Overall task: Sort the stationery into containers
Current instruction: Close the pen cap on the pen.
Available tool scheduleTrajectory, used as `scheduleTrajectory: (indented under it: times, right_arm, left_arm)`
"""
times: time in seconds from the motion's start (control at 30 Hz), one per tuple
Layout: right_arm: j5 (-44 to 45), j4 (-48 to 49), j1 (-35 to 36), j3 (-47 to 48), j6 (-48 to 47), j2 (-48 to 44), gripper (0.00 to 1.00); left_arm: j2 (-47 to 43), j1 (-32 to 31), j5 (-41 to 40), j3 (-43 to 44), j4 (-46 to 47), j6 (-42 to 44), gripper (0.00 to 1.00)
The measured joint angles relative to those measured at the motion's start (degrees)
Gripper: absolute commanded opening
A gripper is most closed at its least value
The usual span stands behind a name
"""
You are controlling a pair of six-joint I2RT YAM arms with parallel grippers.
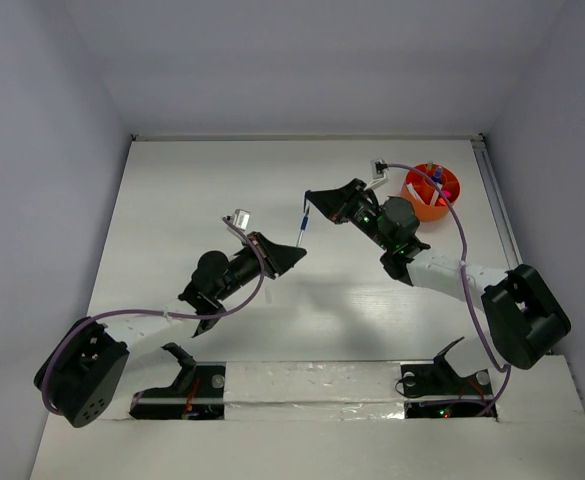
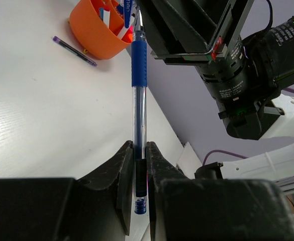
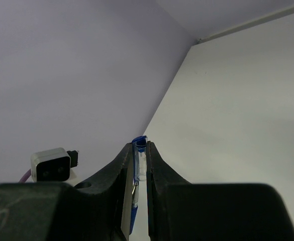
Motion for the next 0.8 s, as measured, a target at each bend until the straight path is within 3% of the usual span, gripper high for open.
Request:
scheduleTrajectory:
  times: [0.8]
  right_arm:
    - [1.79,1.36,0.0,-0.81,0.02,-1.92,0.04]
  left_arm:
    - [0.96,-0.63,-0.9,0.0,2.84,-1.29,0.0]
